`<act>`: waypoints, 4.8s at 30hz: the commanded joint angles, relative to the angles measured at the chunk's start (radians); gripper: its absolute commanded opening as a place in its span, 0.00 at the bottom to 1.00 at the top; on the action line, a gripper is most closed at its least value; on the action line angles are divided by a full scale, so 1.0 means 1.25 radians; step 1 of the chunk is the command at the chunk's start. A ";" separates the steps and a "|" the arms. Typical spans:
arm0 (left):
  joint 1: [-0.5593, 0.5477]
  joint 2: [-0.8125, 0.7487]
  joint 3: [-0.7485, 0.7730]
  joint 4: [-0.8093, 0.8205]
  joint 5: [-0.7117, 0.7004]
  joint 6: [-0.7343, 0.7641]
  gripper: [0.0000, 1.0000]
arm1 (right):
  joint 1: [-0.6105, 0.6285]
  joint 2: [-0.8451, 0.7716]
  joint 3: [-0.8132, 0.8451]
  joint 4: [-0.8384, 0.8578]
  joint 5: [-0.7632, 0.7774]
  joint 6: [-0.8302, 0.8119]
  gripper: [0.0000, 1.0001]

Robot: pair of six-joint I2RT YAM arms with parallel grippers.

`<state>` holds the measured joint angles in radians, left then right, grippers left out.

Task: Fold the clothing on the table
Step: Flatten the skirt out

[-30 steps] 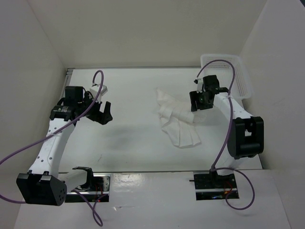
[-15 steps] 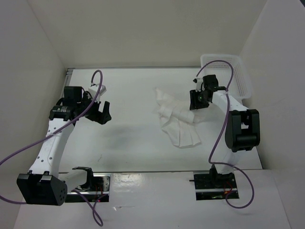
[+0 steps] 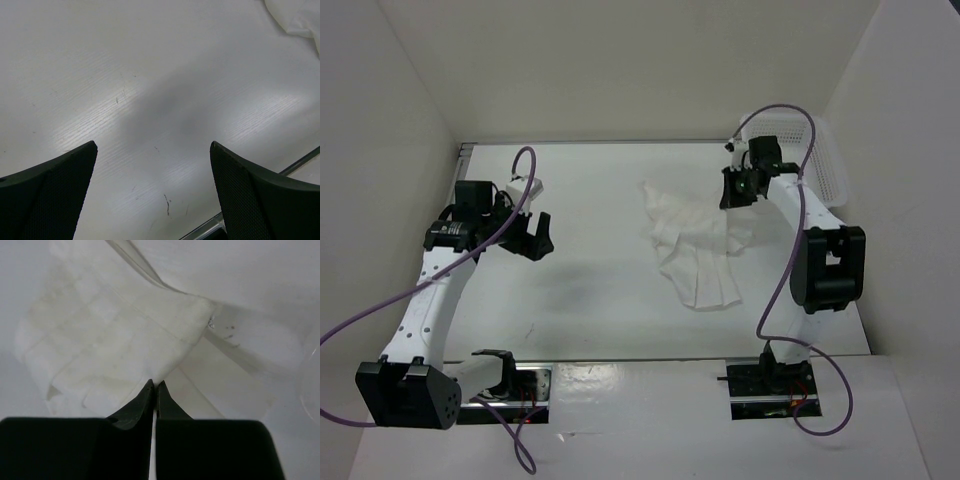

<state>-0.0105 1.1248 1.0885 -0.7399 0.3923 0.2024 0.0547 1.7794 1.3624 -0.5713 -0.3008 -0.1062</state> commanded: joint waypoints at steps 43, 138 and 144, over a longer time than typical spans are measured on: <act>0.093 -0.068 -0.017 -0.028 0.002 0.004 0.99 | 0.523 0.236 0.298 -0.036 0.086 -0.207 0.79; 0.144 0.023 0.099 -0.089 -0.066 -0.062 0.99 | 0.500 -0.215 -0.057 -0.055 0.210 -0.137 0.81; 0.203 -0.071 0.039 -0.073 -0.073 -0.080 0.99 | 0.587 -0.011 0.120 -0.066 0.308 -0.016 0.81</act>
<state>0.2138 1.0622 1.1557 -0.8597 0.3058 0.1257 0.7525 1.6981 1.4170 -0.6643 0.0299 -0.2276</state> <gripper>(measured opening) 0.992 0.812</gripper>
